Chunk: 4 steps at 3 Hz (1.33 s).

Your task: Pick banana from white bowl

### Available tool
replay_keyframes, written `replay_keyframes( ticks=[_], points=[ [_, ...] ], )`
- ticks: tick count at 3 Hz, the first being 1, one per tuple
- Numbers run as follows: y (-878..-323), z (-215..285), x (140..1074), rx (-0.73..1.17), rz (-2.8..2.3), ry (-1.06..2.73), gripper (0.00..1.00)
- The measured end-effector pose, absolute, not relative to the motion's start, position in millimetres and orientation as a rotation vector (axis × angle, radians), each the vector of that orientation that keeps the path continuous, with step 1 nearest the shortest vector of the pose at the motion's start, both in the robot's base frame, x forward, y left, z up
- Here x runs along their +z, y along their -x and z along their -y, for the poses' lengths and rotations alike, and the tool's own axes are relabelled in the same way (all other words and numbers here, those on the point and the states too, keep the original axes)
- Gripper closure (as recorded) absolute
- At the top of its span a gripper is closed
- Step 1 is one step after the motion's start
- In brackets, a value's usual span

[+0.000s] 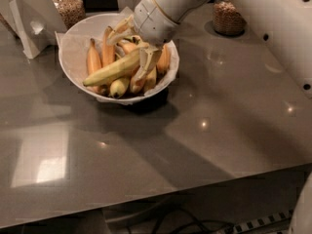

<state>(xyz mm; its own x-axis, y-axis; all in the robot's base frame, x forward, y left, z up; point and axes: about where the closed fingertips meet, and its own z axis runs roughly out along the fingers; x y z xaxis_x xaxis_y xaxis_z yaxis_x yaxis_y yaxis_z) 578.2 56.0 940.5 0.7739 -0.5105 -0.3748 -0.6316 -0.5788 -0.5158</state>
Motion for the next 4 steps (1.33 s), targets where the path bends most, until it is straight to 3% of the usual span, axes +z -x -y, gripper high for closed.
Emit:
replay_keyframes(
  ticks=[1, 4],
  points=[
    [-584.2, -55.8, 933.1, 0.254, -0.871, 2.324, 0.36],
    [-590.5, -47.9, 936.8, 0.253, -0.932, 2.333, 0.99]
  ],
)
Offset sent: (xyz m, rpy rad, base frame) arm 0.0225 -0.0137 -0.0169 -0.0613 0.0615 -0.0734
